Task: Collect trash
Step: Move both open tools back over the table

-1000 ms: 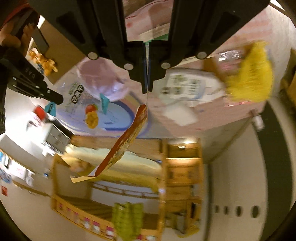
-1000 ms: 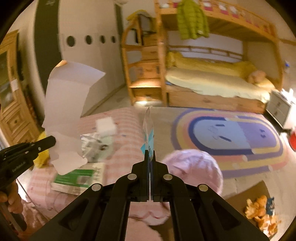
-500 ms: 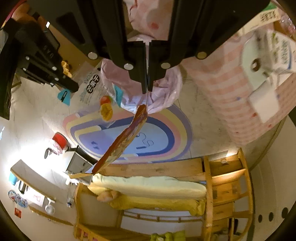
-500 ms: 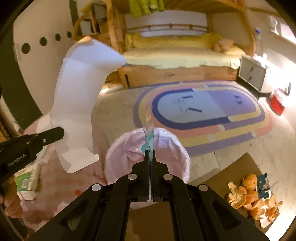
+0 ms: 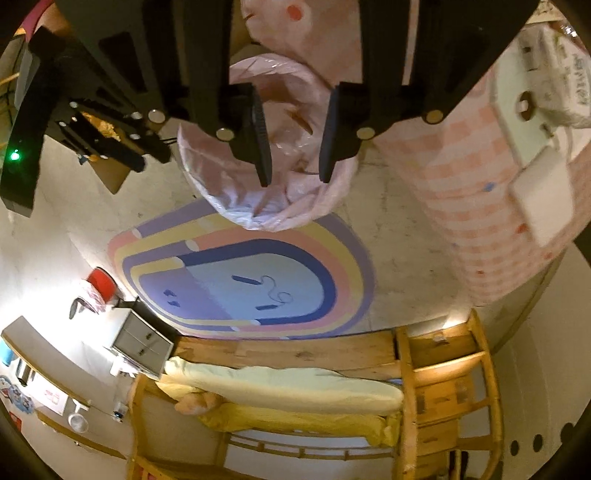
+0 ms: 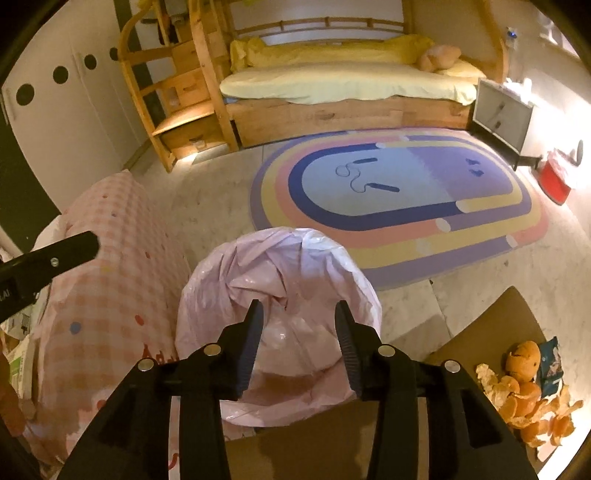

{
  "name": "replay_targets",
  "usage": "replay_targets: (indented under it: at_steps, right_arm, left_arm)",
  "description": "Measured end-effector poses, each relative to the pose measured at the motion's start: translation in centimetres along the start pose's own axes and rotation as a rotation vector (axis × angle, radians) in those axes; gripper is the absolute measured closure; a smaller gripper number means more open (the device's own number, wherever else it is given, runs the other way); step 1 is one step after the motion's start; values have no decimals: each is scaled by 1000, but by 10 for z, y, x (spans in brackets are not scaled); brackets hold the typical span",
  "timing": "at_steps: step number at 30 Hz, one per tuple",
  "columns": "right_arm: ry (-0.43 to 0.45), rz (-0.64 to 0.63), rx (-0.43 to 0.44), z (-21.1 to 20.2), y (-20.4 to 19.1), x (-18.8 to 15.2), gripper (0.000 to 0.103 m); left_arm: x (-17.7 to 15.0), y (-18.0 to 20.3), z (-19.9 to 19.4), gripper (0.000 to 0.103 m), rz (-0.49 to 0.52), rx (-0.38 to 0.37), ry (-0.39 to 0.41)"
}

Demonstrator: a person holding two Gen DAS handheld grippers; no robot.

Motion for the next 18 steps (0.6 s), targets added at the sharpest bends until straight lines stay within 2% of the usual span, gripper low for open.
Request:
replay_targets:
  at_steps: [7,13,18]
  right_arm:
    - [65,-16,41,-52,-16,7,61]
    - [116,-72,109,-95,-55,10,61]
    - [140,-182,187,-128,-110,2,61]
  left_arm:
    - [-7,-27,-61,78,-33,84,82]
    - [-30,-48,-118,78,-55,148,131]
    - [-59,-67,-167,67,-77,203,176]
Point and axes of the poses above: each gripper's, at about its wrist camera, not at the fingertips, and z roughly the way its jaws point, y to its right, x to its top, the point moved 8 cm from there along z, roughly the way its jaws point, and after that the axes turned 5 degrees about -x, right-handed, at the moved point
